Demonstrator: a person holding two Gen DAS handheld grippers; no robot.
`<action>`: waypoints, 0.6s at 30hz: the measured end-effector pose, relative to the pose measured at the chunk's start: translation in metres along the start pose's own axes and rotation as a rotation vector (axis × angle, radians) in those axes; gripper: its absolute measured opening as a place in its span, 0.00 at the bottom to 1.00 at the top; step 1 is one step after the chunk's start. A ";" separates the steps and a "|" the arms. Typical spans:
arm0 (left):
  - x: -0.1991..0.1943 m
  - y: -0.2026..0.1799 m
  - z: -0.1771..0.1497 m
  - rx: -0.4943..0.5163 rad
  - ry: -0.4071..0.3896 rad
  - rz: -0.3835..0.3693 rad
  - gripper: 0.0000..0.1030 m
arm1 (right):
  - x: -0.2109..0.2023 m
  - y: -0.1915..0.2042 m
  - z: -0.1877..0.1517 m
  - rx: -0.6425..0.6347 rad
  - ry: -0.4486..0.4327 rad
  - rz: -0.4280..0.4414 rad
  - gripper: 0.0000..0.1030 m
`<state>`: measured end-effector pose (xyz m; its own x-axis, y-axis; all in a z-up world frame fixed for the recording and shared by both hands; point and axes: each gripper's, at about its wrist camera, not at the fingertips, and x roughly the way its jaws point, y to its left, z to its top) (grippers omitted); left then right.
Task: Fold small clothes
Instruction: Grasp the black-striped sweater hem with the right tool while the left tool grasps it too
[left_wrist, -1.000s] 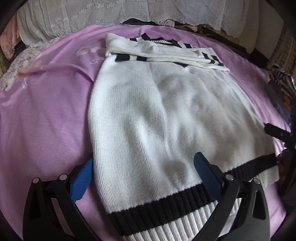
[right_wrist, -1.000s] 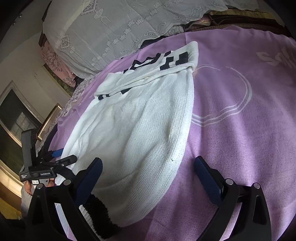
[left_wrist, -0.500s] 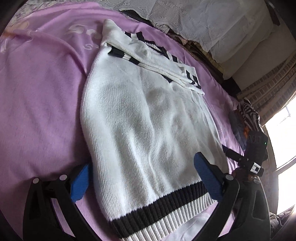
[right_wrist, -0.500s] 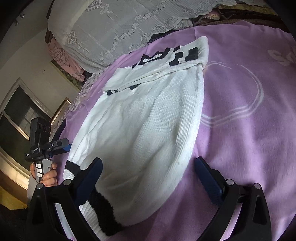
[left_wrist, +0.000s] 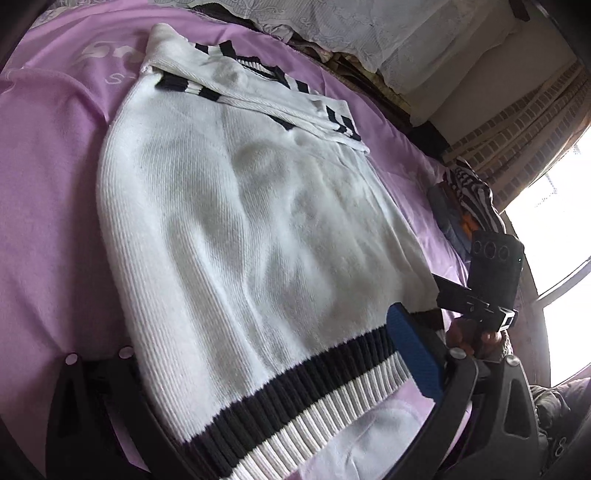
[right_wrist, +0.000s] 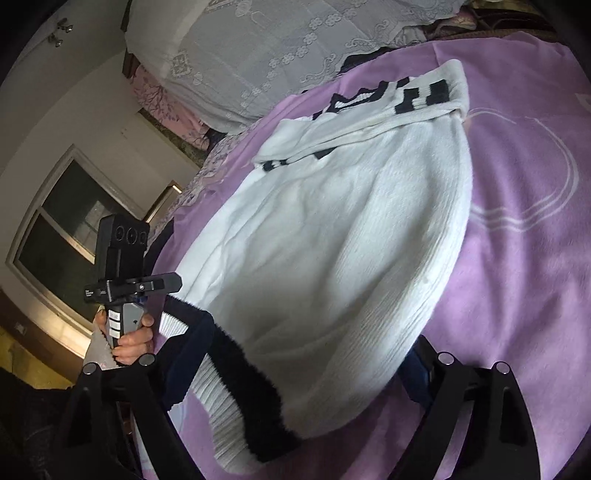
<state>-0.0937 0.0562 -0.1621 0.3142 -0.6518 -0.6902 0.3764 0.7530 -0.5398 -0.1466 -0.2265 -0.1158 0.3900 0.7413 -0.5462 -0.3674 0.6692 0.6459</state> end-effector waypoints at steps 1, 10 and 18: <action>-0.001 -0.001 -0.002 0.000 -0.002 -0.001 0.95 | -0.002 0.002 -0.003 -0.004 0.001 0.005 0.87; -0.006 0.012 -0.004 -0.081 -0.042 0.026 0.64 | -0.009 -0.008 -0.008 0.057 -0.012 0.032 0.28; -0.006 0.016 -0.012 -0.105 -0.027 0.011 0.51 | -0.008 -0.004 -0.013 0.059 0.008 0.061 0.19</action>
<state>-0.1001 0.0734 -0.1724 0.3422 -0.6443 -0.6839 0.2797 0.7647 -0.5805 -0.1597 -0.2342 -0.1208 0.3615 0.7810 -0.5092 -0.3398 0.6190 0.7081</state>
